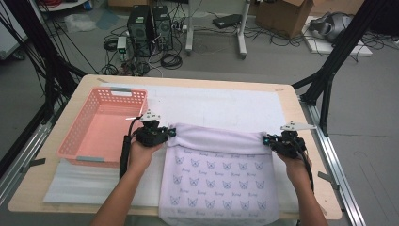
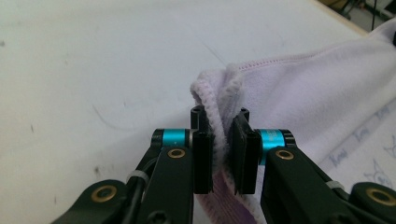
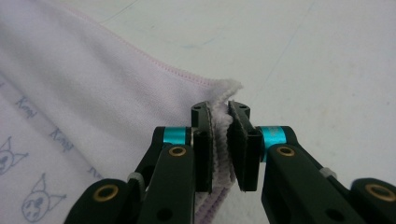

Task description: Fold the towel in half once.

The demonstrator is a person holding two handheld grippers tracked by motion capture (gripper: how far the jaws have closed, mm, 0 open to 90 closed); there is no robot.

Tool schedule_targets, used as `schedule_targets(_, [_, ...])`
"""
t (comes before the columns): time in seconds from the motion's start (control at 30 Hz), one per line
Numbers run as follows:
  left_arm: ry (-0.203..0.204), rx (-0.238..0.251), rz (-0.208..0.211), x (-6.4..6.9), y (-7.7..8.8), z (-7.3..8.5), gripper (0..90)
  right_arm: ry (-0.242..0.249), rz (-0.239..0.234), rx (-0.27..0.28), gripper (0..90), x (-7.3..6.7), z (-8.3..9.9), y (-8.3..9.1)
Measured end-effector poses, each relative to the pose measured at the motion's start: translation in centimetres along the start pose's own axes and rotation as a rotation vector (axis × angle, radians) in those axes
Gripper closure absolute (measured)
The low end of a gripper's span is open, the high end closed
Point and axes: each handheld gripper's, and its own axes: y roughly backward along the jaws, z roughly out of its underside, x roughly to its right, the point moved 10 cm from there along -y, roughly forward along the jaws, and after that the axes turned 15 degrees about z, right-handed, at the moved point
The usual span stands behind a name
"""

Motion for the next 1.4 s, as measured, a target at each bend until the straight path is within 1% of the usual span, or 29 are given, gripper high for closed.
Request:
schedule_targets(0.03, [0.011, -0.014, -0.002, -0.5, -0.2, 0.0, 80.6, -0.003, 0.001, -0.002, 80.3, 0.2, -0.2, -0.3])
schedule_targets(0.07, [0.012, -0.014, 0.002, -0.8, -0.5, -0.2, 80.6, -0.012, -0.003, -0.001, 80.3, 0.4, -0.6, -0.7])
schedule_targets(0.17, [0.017, 0.010, 0.006, -1.5, -0.8, -0.8, 80.6, -0.005, 0.001, -0.004, 80.2, 0.7, -1.1, -1.5])
schedule_targets(0.23, [-0.007, 0.016, 0.007, -1.8, -1.0, -1.2, 80.5, -0.006, -0.002, -0.003, 80.2, 1.0, -1.5, -2.0])
schedule_targets(0.33, [-0.013, 0.004, 0.014, -2.3, -1.3, -1.8, 80.5, -0.008, -0.006, 0.000, 80.2, 1.4, -1.9, -2.6])
schedule_targets(0.37, [-0.017, 0.015, 0.007, -2.5, -1.3, -2.1, 80.5, -0.004, -0.006, 0.002, 80.1, 1.5, -2.1, -2.8])
schedule_targets(0.4, [-0.018, 0.031, 0.001, -2.6, -1.4, -2.3, 80.5, -0.015, -0.008, 0.015, 80.1, 1.8, -2.4, -3.0])
schedule_targets(0.47, [0.000, 0.019, -0.010, -3.1, -1.5, -2.2, 80.3, -0.038, -0.010, 0.022, 80.0, 1.9, -2.9, -3.2])
schedule_targets(0.5, [0.017, 0.013, -0.023, -3.3, -1.6, -2.0, 79.9, -0.035, -0.007, 0.024, 79.8, 1.9, -3.0, -3.4])
schedule_targets(0.53, [0.027, 0.009, -0.032, -3.4, -1.6, -1.9, 78.3, -0.030, 0.003, 0.024, 78.9, 1.9, -3.2, -3.7])
schedule_targets(0.57, [0.036, 0.006, -0.054, -3.6, -1.6, -1.8, 73.5, -0.026, 0.014, 0.027, 75.8, 1.8, -3.3, -3.8])
schedule_targets(0.6, [0.042, -0.005, -0.066, -3.7, -1.5, -1.7, 68.0, -0.025, 0.034, 0.029, 67.7, 1.9, -3.3, -3.9])
schedule_targets(0.63, [0.042, -0.006, -0.069, -3.7, -1.4, -1.7, 63.3, -0.046, 0.055, 0.028, 55.7, 2.1, -3.3, -4.0])
schedule_targets(0.67, [0.046, -0.002, -0.079, -3.8, -1.3, -1.8, 58.5, -0.067, 0.058, 0.027, 51.6, 2.2, -3.3, -3.9])
schedule_targets(0.7, [0.044, 0.003, -0.077, -3.7, -1.1, -1.9, 55.5, -0.087, 0.050, 0.029, 51.3, 2.3, -3.3, -3.8])
schedule_targets(0.87, [0.046, 0.009, -0.069, -3.5, -1.2, -1.7, 49.9, -0.107, 0.046, 0.056, 51.2, 2.4, -3.6, -2.7])
schedule_targets(0.93, [0.042, -0.007, -0.069, -3.4, -1.7, -1.2, 49.6, -0.117, 0.041, 0.060, 52.0, 2.2, -3.8, -2.5])
schedule_targets(1.0, [0.045, -0.032, -0.065, -3.3, -2.2, -0.7, 49.3, -0.119, 0.022, 0.048, 53.3, 2.0, -3.6, -2.6])
schedule_targets(1.03, [0.039, -0.048, -0.069, -3.4, -2.4, -0.4, 49.7, -0.118, 0.010, 0.040, 55.3, 1.9, -3.5, -2.7])
schedule_targets(1.07, [0.044, -0.055, -0.068, -3.4, -2.7, -0.1, 51.8, -0.112, -0.002, 0.030, 58.2, 1.7, -3.3, -2.8])
schedule_targets(1.1, [0.042, -0.066, -0.063, -3.3, -3.0, 0.2, 56.7, -0.100, -0.007, 0.023, 58.6, 1.5, -3.1, -3.0])
schedule_targets(1.13, [0.031, -0.084, -0.059, -3.1, -3.2, 0.6, 63.2, -0.102, -0.010, 0.016, 59.3, 1.3, -2.9, -3.1])
schedule_targets(1.17, [0.020, -0.105, -0.070, -3.1, -3.3, 1.0, 72.4, -0.103, -0.022, 0.009, 64.8, 1.1, -2.7, -3.3])
schedule_targets(1.2, [0.013, -0.108, -0.074, -3.0, -3.4, 1.3, 80.9, -0.097, -0.031, 0.001, 69.3, 1.0, -2.4, -3.5])
schedule_targets(1.23, [0.013, -0.099, -0.076, -3.0, -3.4, 1.4, 83.1, -0.092, -0.032, -0.010, 73.8, 0.9, -2.1, -3.6])
schedule_targets(1.27, [0.020, -0.107, -0.078, -3.0, -3.4, 1.6, 83.9, -0.087, -0.037, -0.027, 83.3, 0.9, -1.8, -3.8])
schedule_targets(1.3, [0.017, -0.103, -0.075, -2.9, -3.3, 1.6, 84.2, -0.081, -0.044, -0.035, 86.1, 0.7, -1.5, -3.8])
schedule_targets(1.33, [0.014, -0.097, -0.066, -2.7, -3.2, 1.5, 84.2, -0.077, -0.039, -0.031, 86.3, 0.7, -1.4, -3.8])
schedule_targets(1.4, [0.003, -0.072, -0.051, -2.1, -2.8, 0.9, 84.1, -0.088, -0.050, -0.028, 86.8, 0.7, -1.2, -3.7])
